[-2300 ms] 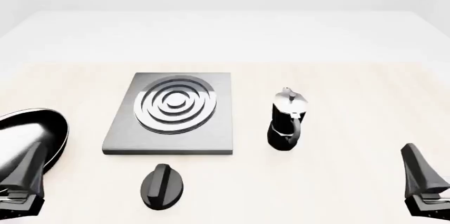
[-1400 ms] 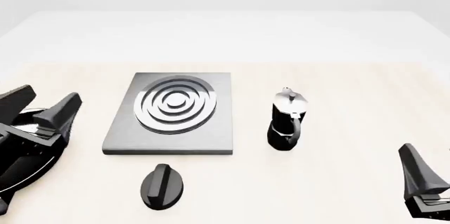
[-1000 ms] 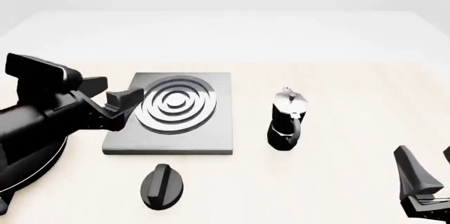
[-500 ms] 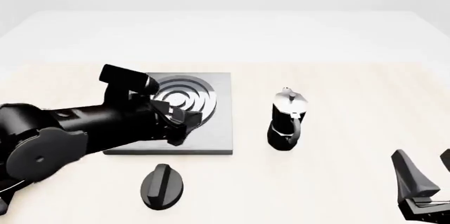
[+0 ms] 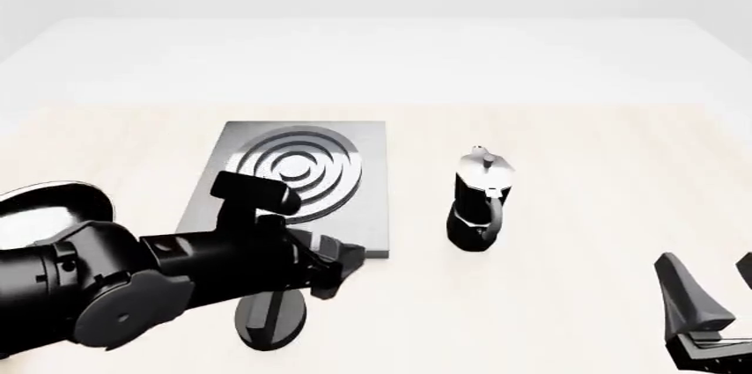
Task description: Turn on the stove and put the moka pot on it.
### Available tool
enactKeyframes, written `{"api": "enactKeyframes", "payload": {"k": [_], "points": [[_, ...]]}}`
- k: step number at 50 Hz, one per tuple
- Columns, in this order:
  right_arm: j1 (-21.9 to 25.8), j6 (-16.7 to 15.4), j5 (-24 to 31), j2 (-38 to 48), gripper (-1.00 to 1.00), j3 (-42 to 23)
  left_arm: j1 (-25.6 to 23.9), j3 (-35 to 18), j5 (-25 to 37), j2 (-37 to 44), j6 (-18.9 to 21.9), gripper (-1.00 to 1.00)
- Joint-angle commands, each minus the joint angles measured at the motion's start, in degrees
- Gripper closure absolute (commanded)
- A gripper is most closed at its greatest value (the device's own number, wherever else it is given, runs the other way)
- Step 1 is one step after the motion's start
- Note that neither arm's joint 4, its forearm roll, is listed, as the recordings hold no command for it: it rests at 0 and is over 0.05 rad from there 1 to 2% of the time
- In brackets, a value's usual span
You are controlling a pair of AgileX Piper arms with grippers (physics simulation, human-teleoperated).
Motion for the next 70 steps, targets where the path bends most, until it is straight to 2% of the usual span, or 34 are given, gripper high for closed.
{"api": "enactKeyframes", "payload": {"k": [1,12,21,46,54,70], "points": [[-0.26,-0.17,0.39,-0.20,-1.00,0.01,-1.78,2.88,-0.83,-0.75,-4.65,-1.00],[0.01,-0.22,0.61,-0.28,-1.00,0.01,-2.60,5.24,-2.72,-0.57,-7.30,-1.00],[0.09,-0.09,0.66,-0.30,-1.00,0.01,-0.95,5.66,-4.45,0.72,-7.70,-1.00],[-0.06,0.33,1.02,-0.35,-1.00,0.02,1.00,10.25,-14.49,9.09,-14.52,-1.00],[0.20,0.39,1.20,-0.34,-1.00,0.02,2.35,10.86,-15.58,10.26,-15.07,-1.00],[0.75,0.51,1.32,-0.30,-1.00,0.02,7.01,11.26,-13.91,8.50,-14.57,-1.00]]}}
